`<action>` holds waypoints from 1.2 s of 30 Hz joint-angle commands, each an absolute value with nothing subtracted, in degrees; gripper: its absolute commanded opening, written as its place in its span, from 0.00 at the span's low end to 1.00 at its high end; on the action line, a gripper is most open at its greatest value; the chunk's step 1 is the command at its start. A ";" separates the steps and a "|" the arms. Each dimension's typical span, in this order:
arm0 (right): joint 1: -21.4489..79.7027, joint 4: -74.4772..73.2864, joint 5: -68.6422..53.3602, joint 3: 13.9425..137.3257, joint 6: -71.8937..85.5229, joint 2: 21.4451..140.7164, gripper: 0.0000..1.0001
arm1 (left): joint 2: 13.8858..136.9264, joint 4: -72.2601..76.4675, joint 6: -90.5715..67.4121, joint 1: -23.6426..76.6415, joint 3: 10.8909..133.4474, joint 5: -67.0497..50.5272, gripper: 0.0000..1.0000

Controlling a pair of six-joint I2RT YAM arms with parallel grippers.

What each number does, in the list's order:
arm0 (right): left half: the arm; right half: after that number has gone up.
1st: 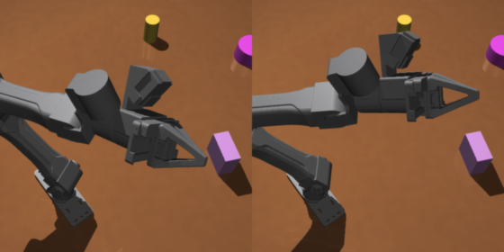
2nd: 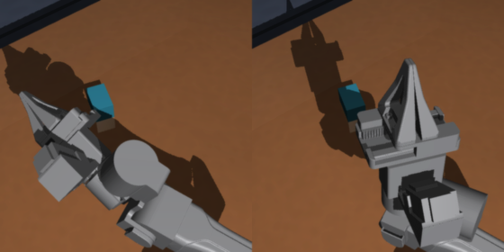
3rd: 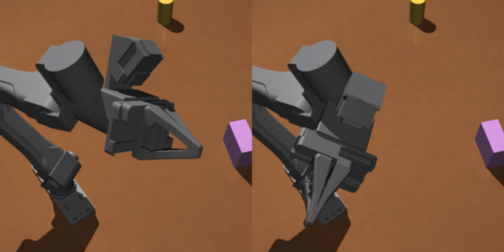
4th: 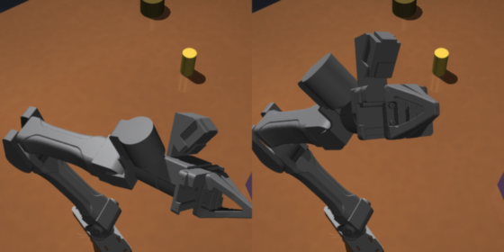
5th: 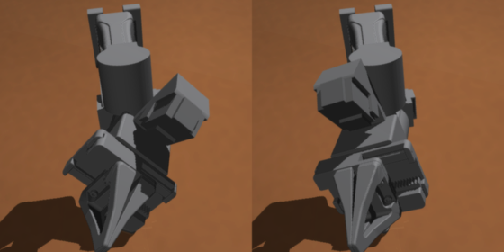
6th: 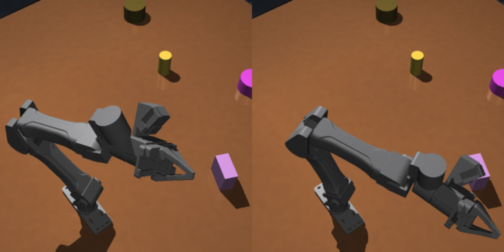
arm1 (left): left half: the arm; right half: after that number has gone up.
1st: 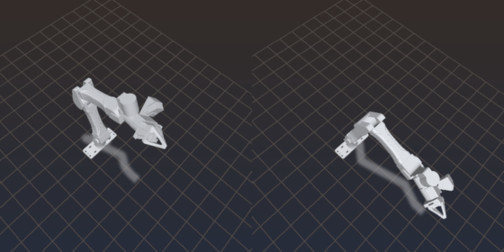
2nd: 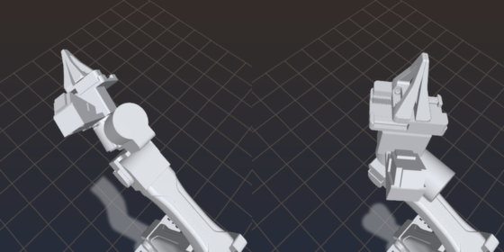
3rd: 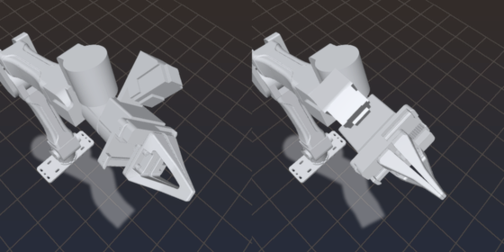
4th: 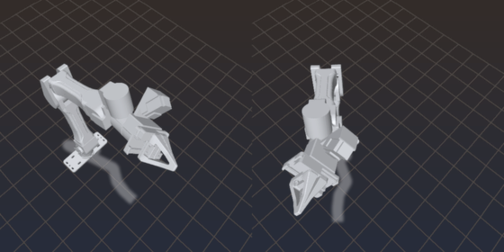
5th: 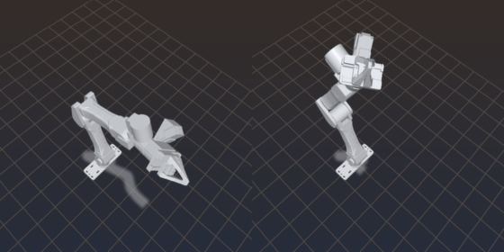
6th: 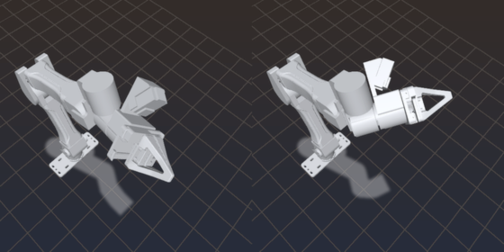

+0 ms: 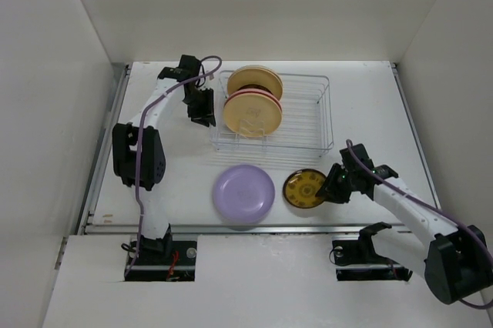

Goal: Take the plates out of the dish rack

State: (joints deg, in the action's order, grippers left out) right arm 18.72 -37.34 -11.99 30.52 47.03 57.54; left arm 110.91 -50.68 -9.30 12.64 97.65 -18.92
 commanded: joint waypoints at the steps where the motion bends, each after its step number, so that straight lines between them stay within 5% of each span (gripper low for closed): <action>1: 18.19 -33.84 -9.76 29.54 50.71 58.62 0.38 | 106.18 -51.86 -5.99 13.18 100.90 -15.83 0.24; 3: 18.19 -33.84 -8.70 29.53 50.71 59.24 0.49 | 105.48 -51.86 -4.66 13.71 100.90 -14.68 0.27; 9: 18.19 -34.88 -8.17 30.23 50.71 59.24 0.55 | 103.71 -51.15 1.92 19.05 102.47 -10.99 0.40; 13: 18.19 -39.54 -5.55 35.32 49.48 55.03 0.68 | 103.10 -47.38 12.20 25.64 106.07 -4.06 0.54; 19: 18.89 -48.06 -0.36 44.89 47.64 50.81 0.92 | 109.06 -45.97 17.23 29.00 111.96 8.61 0.45; 26: 19.42 -49.41 8.06 56.05 47.21 50.88 0.94 | 110.13 -42.80 17.31 29.00 110.39 11.78 0.39; 36: 11.88 -38.51 14.95 72.14 38.33 74.86 1.00 | 112.76 -46.40 17.31 29.00 112.06 5.38 0.38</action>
